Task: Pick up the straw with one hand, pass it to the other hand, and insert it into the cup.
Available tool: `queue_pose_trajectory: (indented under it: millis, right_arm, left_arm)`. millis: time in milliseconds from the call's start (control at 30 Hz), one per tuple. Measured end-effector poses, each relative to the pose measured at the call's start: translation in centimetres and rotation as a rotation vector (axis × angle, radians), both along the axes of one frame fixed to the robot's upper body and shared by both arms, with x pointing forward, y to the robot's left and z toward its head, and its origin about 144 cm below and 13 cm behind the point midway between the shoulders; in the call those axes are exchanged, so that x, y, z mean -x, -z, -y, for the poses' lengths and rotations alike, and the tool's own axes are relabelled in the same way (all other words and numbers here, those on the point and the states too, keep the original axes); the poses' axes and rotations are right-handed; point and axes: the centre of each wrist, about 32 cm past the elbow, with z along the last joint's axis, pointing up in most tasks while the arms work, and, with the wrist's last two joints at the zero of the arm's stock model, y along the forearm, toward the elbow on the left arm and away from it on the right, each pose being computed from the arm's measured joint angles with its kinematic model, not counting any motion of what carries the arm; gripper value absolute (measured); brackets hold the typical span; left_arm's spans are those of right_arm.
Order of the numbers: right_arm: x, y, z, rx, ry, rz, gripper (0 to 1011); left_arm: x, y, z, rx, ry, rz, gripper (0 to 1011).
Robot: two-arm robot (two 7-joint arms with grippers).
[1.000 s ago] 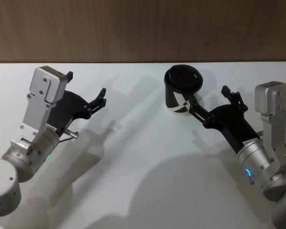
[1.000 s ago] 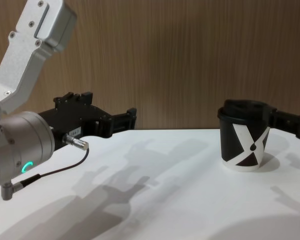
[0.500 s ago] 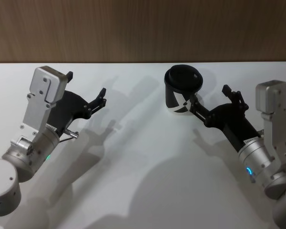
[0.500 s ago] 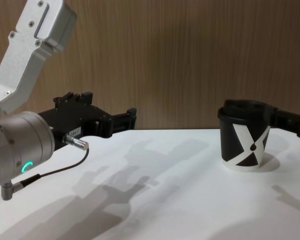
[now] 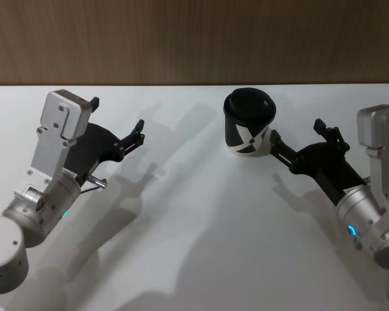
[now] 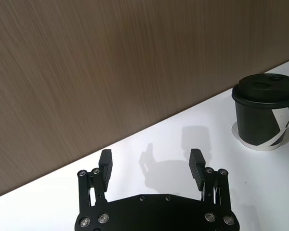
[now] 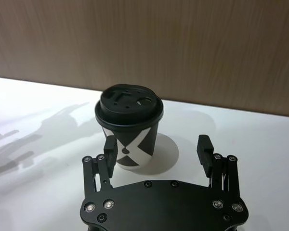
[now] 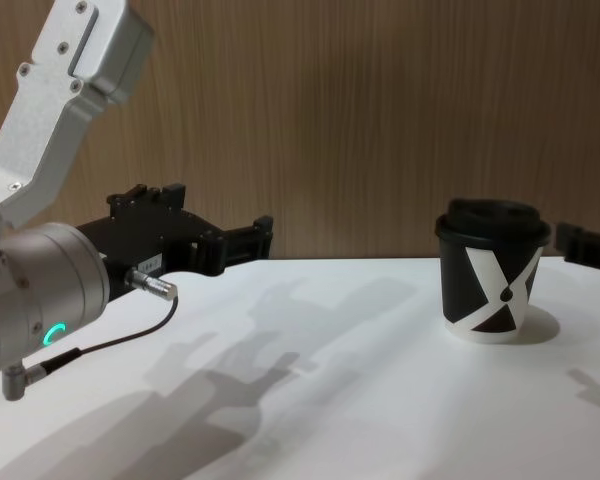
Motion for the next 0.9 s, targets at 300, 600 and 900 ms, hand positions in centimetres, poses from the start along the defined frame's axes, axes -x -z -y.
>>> queue_pose_trajectory:
  millis: [300, 600, 900]
  right_arm:
    - [0.9, -0.6, 0.4, 0.009, 0.030, -0.066, 1001]
    - [2.0, -1.0, 0.8, 0.026, 0.060, -0.123, 1001]
    - [2.8, -1.1, 1.1, 0.047, 0.087, -0.167, 1001]
  left_arm:
    - [0.0, 0.0, 0.0, 0.000, 0.000, 0.000, 1003]
    - [0.0, 0.0, 0.0, 0.000, 0.000, 0.000, 1003]
    - [0.0, 0.0, 0.0, 0.000, 0.000, 0.000, 1003]
